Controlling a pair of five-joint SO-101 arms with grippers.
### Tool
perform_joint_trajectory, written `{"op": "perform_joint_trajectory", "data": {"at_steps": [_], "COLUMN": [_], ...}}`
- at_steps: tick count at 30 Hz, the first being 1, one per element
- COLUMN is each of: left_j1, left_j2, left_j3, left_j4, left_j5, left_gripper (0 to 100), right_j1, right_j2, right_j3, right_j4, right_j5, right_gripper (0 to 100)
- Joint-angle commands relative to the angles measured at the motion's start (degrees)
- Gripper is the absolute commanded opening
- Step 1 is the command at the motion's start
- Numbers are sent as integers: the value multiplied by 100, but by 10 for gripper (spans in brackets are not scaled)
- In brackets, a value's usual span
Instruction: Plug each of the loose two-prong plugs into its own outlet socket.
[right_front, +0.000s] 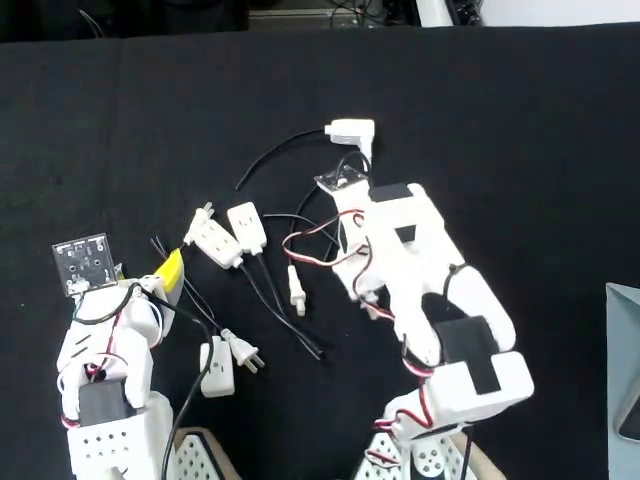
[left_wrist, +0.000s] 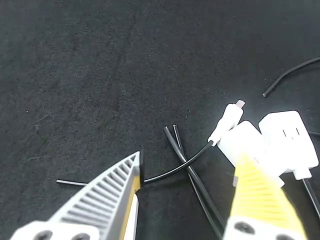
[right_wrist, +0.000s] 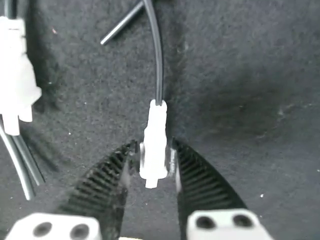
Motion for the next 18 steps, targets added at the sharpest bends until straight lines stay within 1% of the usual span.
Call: {"op": "perform_joint_trajectory", "data": {"at_steps": [1,4,7,14,18], "left_j1": [31,31,31,40,48], "left_j2": [-26,-26,-26,-26,-26], "left_j3": [-31,-31,-31,-31,-31], "left_j4": [-141,-132,-132,-132,-132], "left_j5": [-70,-70,-70,-70,-70], "left_gripper": [295,295,295,295,295], "right_j1": [53,70,70,62,35], "right_j2": [145,242,224,207,-215], "right_j3": [-303,-418,-541,-585,-593], "right_j4": [-26,-35,-26,-18,176], "right_j5": [-158,-211,-211,-211,-211], "right_gripper": [92,74,13,12,12]}}
